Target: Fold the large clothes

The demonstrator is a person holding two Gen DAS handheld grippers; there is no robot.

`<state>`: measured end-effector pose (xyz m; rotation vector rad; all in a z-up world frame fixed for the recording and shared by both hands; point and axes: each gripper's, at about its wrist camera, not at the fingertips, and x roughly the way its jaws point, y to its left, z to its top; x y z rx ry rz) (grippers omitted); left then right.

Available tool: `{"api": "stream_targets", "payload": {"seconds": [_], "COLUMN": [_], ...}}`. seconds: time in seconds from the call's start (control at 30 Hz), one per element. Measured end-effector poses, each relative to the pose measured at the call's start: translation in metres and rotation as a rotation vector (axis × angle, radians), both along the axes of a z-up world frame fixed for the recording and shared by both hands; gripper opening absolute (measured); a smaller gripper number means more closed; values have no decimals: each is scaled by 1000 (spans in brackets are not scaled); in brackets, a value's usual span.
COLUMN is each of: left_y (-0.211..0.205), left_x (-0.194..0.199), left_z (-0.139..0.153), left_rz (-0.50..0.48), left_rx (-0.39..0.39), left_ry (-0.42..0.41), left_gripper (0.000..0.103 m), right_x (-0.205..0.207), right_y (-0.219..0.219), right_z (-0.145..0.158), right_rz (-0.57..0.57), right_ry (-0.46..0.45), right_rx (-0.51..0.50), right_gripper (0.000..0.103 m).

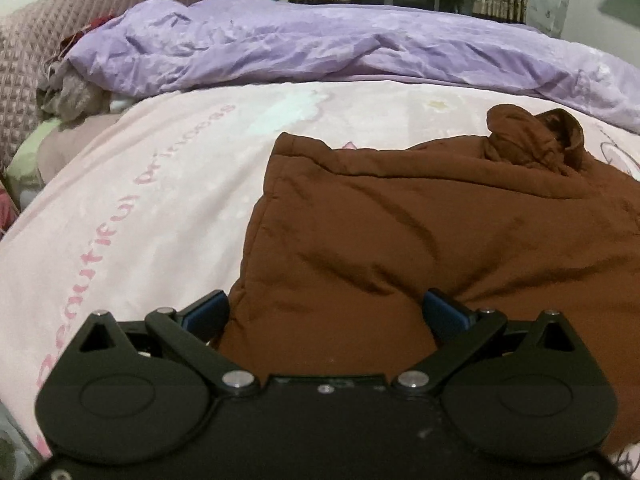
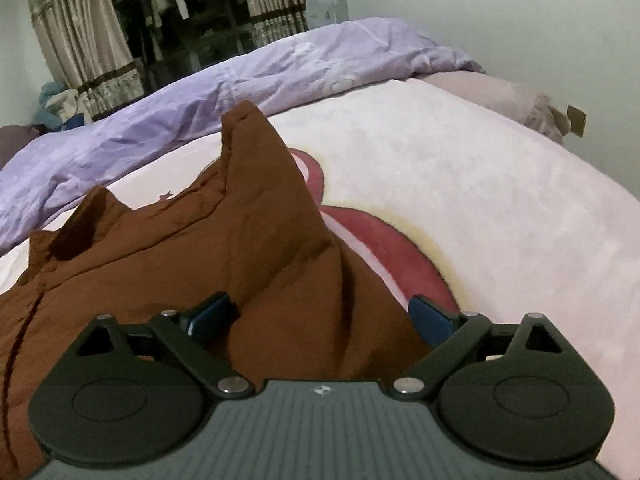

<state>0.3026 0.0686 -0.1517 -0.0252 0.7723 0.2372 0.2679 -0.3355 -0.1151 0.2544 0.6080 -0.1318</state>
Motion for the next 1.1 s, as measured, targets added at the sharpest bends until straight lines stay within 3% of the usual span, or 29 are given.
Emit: {"api": "stream_targets", "payload": {"seconds": [0.3,0.5,0.57,0.6,0.63,0.7,0.83,0.93,1.0,1.1], "left_y": [-15,-22,-21,-21,-21,-21,-25,-24,-24,-25], "left_x": [-2,-4,-5,-6,-6,-7,-7,-9,-11,-12], "left_z": [-6,-1,-1,-1,-1,0,0,0,0,0], "left_rz": [10,-10,-11,-11,-12,-17,-22,-28,-36,-41], "left_rx": [68,129,128,128,129,130,134,125,123,120], "left_ry": [-17,-13,-13,-13,-12,-12,-13,-16,-17,-16], "left_gripper": [103,103,103,103,103,103,103,103,103,103], "right_x": [-20,9,13,11,10,6,0,5,2,7], "right_y": [-25,-19,-14,-10,-4,7,15,-3,-16,-13], "right_z": [-14,-12,-10,-8,-3,1,1,-9,-8,-10], "right_rz": [80,99,127,143,149,157,136,126,120,130], "right_ry": [72,68,56,46,32,13,-6,43,65,80], "right_rx": [183,178,201,214,181,112,67,149,221,207], "right_gripper": [103,103,74,50,42,36,35,50,53,53]}}
